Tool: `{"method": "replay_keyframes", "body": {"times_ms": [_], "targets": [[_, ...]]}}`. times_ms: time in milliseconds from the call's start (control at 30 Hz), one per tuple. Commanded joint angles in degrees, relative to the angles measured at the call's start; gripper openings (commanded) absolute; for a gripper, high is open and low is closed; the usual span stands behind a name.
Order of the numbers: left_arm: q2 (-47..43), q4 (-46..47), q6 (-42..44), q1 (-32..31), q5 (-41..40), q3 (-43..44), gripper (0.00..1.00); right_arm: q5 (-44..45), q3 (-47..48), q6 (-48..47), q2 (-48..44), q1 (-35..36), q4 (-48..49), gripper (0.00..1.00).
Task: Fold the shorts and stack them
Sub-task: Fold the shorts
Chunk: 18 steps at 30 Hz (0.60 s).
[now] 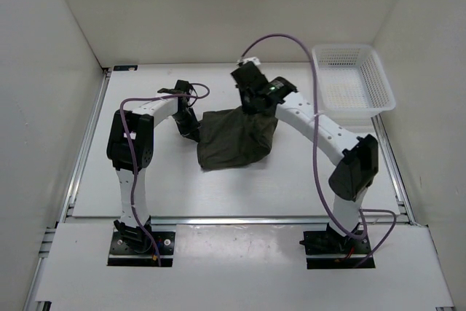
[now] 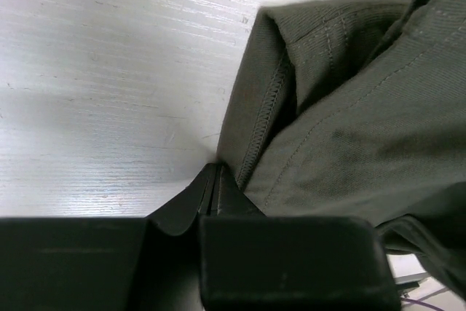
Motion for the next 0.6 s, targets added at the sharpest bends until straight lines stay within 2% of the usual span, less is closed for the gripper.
{"method": "replay_keyframes", "body": {"times_ms": [0,200,500,533,567], "targets": [[-1.1,0.2,-0.3,-0.4,-0.1,0.8,0.1,1.9,6.4,-2.3,3.2,4.3,-1.0,0.0],[-1.1,0.2,-0.8,-0.4,0.4,0.1,0.1,1.2,13.6,-3.9,10.6,10.3,-2.1,0.0],[-2.9,0.2,-0.8,1.3,0.4,-1.2,0.1,-3.7,17.4,-3.9,18.0,11.9,-1.0,0.0],[-3.8,0.2,-0.8,2.4,1.3,-1.2,0.13,-4.7,18.8,-3.4,18.7,11.9,-1.0,0.05],[-4.4,0.2,-0.8,3.2,1.9,-1.7,0.21,-5.6,20.0,-3.4,20.2,11.9,-1.0,0.17]]}}
